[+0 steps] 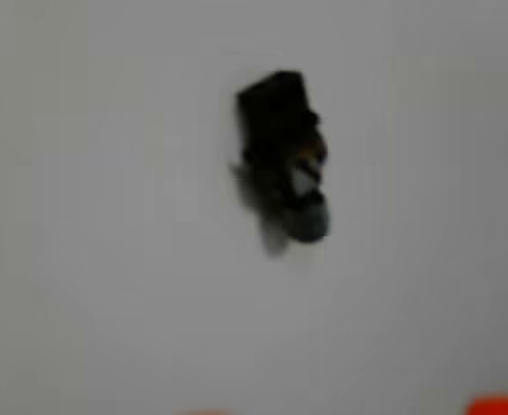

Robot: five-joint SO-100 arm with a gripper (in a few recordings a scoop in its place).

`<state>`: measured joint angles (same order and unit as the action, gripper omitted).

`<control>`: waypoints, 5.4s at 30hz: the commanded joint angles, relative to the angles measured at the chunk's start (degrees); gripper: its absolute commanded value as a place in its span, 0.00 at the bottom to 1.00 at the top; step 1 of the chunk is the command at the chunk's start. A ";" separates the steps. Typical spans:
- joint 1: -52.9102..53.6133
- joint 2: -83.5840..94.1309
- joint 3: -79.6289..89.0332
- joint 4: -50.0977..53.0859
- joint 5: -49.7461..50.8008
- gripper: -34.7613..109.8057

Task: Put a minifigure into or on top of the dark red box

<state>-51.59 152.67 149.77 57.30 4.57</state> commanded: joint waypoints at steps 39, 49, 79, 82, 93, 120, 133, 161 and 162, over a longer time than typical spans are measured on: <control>8.61 -58.97 -46.58 4.31 -6.68 0.34; 7.38 -72.69 -60.82 10.72 -7.65 0.34; 9.67 -86.75 -79.80 22.76 -9.67 0.34; 9.84 -86.75 -79.80 22.76 -9.84 0.34; 10.37 -88.07 -80.07 22.32 -10.37 0.34; 10.63 -91.76 -82.18 23.03 -10.72 0.32; 10.99 -91.76 -81.91 22.59 -10.11 0.26; 81.83 -13.71 -45.79 26.46 0.79 0.24; 83.41 -15.29 -45.44 24.79 0.97 0.24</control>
<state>25.66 137.46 102.74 85.17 5.19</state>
